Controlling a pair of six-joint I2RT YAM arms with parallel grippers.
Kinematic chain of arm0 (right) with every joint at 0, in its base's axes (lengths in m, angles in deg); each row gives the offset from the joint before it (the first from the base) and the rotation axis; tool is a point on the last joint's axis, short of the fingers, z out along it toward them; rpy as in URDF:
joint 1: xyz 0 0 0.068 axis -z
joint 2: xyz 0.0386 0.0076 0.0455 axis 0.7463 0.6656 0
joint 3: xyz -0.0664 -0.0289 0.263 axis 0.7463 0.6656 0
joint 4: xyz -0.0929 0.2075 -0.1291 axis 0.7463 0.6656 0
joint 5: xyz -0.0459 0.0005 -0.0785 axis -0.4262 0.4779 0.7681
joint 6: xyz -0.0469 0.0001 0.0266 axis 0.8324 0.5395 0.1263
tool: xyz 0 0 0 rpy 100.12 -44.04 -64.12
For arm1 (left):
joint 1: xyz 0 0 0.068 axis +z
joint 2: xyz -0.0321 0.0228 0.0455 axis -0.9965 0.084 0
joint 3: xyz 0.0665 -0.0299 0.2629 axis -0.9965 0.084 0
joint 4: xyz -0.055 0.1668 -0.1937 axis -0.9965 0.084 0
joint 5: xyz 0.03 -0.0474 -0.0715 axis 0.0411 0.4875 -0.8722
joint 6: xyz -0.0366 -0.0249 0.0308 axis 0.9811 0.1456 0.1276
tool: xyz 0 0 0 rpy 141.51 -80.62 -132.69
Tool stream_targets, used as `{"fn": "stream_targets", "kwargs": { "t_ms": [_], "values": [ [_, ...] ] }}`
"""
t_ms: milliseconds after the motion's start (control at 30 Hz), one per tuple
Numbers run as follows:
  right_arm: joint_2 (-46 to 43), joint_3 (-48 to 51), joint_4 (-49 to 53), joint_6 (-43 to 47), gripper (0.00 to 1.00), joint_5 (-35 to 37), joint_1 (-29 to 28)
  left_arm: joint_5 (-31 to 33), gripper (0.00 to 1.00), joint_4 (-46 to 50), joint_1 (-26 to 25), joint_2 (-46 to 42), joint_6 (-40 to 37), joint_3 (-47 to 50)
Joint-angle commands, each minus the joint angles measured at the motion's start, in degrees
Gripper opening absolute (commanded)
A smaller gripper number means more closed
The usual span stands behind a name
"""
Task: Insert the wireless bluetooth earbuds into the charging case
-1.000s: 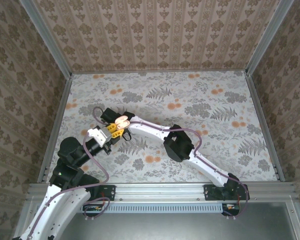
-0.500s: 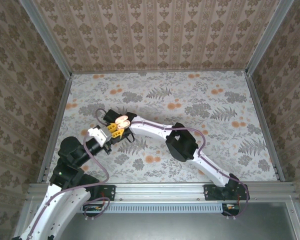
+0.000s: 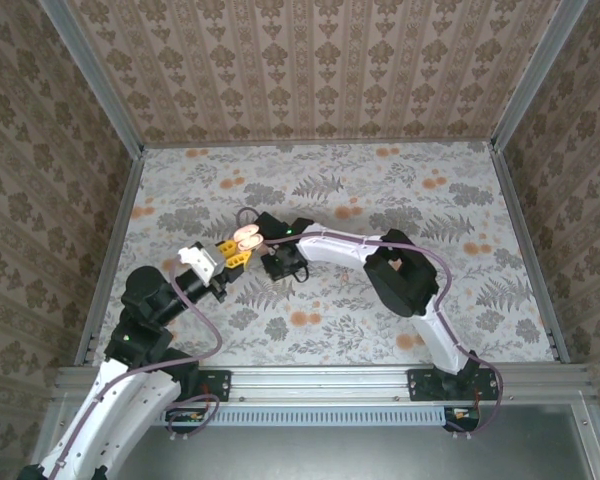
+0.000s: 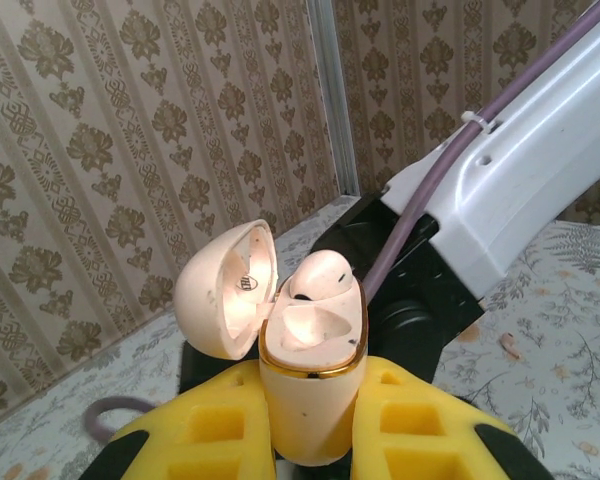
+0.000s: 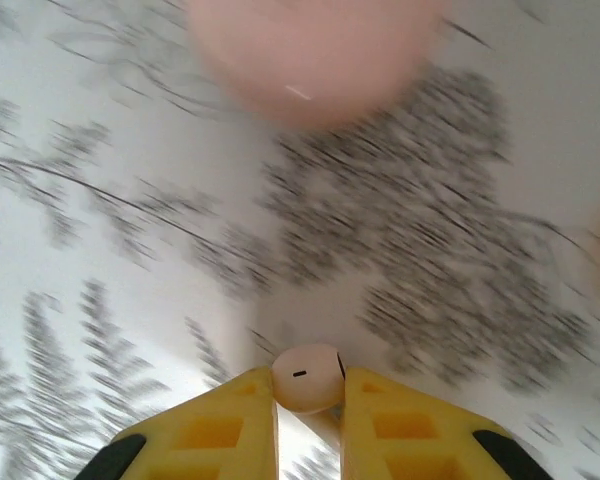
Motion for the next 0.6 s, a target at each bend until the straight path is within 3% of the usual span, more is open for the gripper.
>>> {"fn": "stream_targets", "kwargs": {
  "t_ms": [0,367,567],
  "values": [
    [-6.7,6.9,-2.6,-2.9,0.18,2.4,1.5,-0.2,0.0,-3.9,0.3,1.0,2.0,1.0],
    [-16.8,23.2,-7.2,-9.9,0.18,2.2,8.7,-1.8,0.0,-7.2,0.3,6.4,3.0,1.6],
    [-18.6,26.5,-10.2,-15.0,0.2,-2.1,10.3,-1.9,0.0,-10.6,0.2,8.3,4.9,3.5]
  ]
}}
